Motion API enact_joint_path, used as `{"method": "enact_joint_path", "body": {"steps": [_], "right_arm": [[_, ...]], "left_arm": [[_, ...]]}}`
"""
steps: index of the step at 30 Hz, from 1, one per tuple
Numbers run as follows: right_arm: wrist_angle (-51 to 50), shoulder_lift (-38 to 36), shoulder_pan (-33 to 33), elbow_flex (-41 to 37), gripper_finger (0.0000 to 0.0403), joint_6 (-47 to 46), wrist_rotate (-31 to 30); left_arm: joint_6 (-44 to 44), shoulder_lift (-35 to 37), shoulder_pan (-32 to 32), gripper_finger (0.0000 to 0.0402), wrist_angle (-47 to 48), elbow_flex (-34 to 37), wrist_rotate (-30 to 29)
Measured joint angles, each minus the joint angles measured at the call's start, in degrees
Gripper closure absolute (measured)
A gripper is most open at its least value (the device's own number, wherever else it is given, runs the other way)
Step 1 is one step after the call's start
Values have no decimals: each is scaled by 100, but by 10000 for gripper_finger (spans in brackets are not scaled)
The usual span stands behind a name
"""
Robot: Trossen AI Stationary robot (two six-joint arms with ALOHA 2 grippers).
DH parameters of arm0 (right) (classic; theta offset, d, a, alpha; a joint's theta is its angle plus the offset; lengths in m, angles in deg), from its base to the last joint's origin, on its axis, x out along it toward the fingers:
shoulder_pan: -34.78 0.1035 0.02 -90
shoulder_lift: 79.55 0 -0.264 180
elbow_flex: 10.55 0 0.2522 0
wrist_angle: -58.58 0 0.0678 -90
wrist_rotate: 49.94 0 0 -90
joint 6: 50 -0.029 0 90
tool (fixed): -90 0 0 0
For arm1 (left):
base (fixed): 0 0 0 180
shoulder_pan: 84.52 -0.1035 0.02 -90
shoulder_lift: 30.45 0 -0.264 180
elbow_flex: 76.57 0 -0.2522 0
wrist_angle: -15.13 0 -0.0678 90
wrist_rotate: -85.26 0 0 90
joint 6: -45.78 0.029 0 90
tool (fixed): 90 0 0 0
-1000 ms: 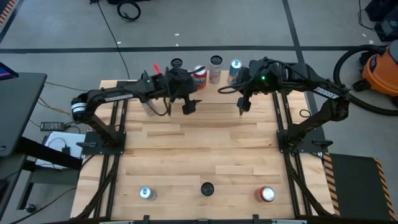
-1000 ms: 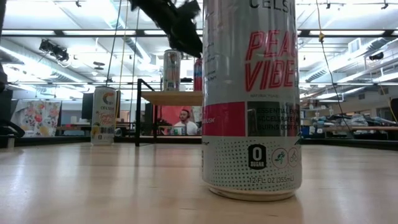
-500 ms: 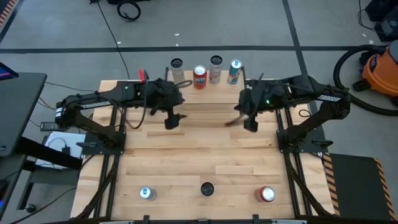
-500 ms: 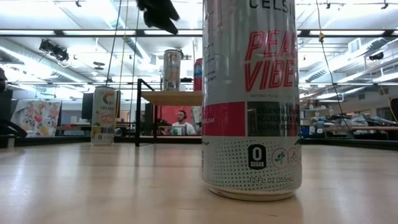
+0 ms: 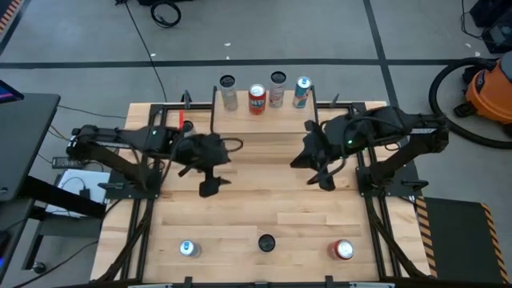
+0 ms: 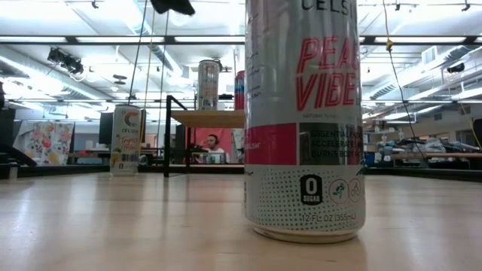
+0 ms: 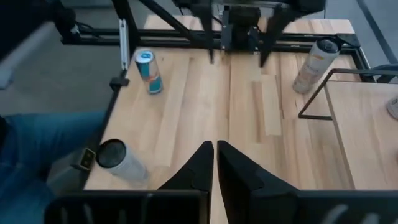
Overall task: Place canned beverage on shelf
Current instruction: Put the white pink soda can on the shelf aligned with the other white pink soda can
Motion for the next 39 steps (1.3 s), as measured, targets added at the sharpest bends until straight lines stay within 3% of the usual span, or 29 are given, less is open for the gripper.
{"method": "enact_joint_path", "body": {"steps": [8,18,31,39], "right_arm": [[-155,584,287,-2,311,232,3],[-396,1201,866,-4,231,429,3],[-357,1471,1626,-7,176,183,-301],[-193,1476,1824,-7,165,129,-178]], "left_arm": [[-550,-2,443,49,-38,0,-466],[-901,-2,564,49,-48,0,-581],[-901,-7,561,49,-417,0,-579],[-973,-7,545,49,-518,0,-633]]}}
